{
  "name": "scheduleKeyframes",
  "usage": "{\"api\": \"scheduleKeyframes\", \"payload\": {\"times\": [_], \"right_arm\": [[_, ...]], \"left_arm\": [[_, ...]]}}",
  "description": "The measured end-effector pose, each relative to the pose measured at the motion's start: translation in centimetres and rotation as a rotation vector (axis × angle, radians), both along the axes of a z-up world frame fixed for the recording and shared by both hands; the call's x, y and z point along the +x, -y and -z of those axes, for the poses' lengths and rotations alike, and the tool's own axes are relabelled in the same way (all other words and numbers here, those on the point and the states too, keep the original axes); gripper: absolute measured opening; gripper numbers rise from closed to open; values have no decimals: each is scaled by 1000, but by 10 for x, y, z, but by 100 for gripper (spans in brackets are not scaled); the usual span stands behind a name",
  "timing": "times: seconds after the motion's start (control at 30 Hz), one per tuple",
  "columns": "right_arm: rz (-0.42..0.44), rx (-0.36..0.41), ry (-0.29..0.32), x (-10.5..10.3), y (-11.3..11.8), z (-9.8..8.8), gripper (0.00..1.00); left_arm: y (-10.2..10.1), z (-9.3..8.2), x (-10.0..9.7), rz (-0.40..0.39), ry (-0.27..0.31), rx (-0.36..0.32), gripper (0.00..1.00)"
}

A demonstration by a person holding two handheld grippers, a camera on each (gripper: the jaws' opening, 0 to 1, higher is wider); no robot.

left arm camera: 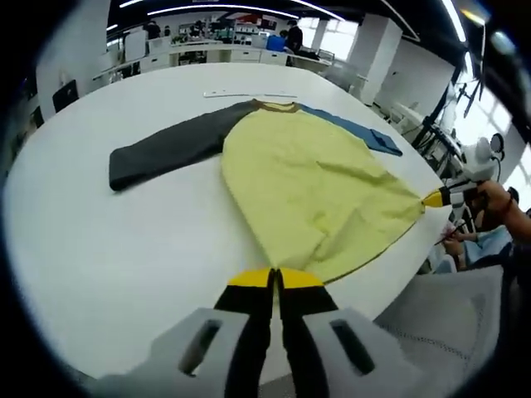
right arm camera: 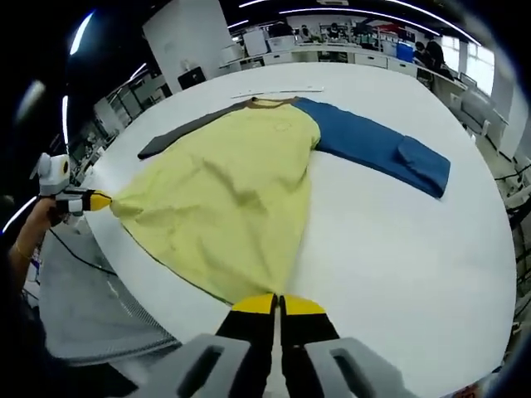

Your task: Fold the garment on the visible template until the final outline fits inside the template.

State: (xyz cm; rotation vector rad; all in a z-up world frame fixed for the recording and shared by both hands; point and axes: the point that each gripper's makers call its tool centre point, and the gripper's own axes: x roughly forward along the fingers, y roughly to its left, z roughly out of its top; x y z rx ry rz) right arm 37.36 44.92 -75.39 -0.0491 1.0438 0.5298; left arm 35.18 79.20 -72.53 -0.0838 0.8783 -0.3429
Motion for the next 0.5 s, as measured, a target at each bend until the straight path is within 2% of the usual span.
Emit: {"api": "scheduleKeyframes", "payload": {"times": [0.2,0.3,0.4,0.5], "right_arm": [[-30,-4,-30,-4,-3,6,0],[-33,8,-39,-5,-5,2,9],[-29,19,-42,-5,-6,-1,19],[-22,19,-43,-5,-6,-2,21]], "left_arm": [[1,7,-2,-23,-8,-6,0],[2,6,-3,-19,4,-5,0],[2,4,-4,-14,11,-10,11],[3,4,-6,-3,12,-5,18]]}}
